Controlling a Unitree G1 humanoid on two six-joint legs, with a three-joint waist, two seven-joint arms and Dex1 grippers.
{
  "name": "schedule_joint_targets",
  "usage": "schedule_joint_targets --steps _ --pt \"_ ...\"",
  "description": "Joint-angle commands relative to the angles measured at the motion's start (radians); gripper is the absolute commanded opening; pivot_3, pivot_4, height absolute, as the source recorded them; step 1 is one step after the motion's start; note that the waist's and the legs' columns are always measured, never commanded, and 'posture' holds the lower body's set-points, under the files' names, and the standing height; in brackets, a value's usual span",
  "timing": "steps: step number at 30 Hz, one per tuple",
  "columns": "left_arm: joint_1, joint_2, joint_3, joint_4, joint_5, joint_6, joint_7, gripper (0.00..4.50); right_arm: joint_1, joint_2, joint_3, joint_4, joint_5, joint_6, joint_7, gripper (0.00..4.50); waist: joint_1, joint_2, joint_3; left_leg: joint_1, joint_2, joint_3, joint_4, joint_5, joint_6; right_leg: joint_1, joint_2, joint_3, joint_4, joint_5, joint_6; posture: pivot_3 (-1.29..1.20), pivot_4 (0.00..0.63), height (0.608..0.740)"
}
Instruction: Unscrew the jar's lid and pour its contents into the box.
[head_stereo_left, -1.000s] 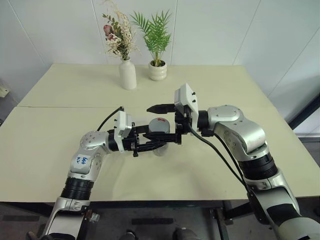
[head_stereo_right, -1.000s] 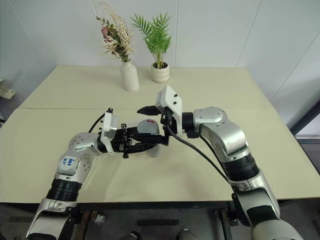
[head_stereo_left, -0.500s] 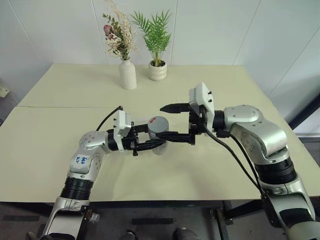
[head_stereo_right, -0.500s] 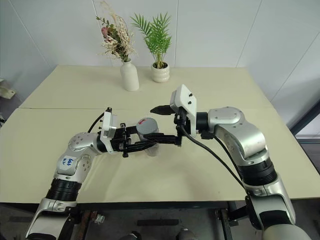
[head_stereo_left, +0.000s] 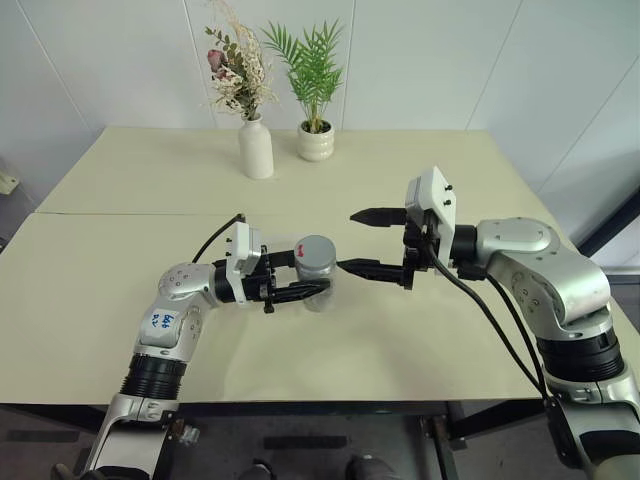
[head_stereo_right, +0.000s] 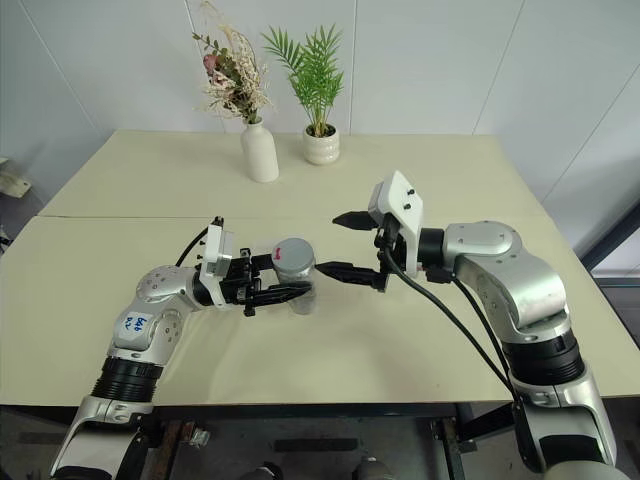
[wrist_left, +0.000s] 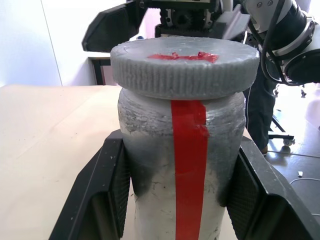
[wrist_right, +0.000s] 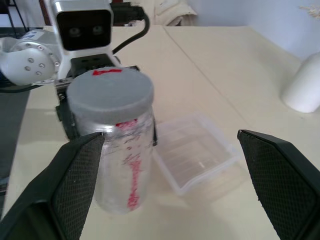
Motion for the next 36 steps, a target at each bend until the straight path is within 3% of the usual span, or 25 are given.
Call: schedule_joint_targets --steps 1,11,26,36 --pt "-0.013 0.002 0.005 -0.018 -0.007 -0.017 -0.007 2.13 0.005 -0.021 -0.044 -0.073 0.048 0.024 -0.001 4.50 0.000 0.000 0.000 0.000 0.000 0.000 0.000 0.000 0.000 0.000 0.000 0.000 0.000 0.000 0.000 0.00 0.150 0.740" --pt "-0.021 -0.002 0.002 -0.009 -0.004 -0.025 -0.013 2.13 -0.002 0.003 -0.056 -0.162 0.156 0.082 -0.036 4.50 0.000 0.000 0.000 0.000 0.000 0.000 0.000 0.000 0.000 0.000 0.000 0.000 0.000 0.000 0.000 0.00 0.150 0.740" --pt "-0.026 -0.010 -0.006 -0.004 -0.002 -0.036 -0.018 2.13 -0.125 0.163 0.088 0.023 0.040 -0.057 -0.016 4.50 -0.001 0.000 0.000 -0.001 0.000 0.000 0.002 -0.001 0.001 0.000 0.000 0.000 0.000 0.000 0.000 0.00 0.150 0.740" --pt "-0.025 -0.008 -0.005 -0.006 -0.002 -0.037 -0.012 2.13 -0.152 0.213 0.136 0.125 -0.038 -0.130 0.011 4.50 -0.001 0.000 0.000 -0.001 0.000 0.000 0.003 -0.001 0.001 0.000 0.000 0.000 0.001 0.000 0.000 0.00 0.150 0.740"
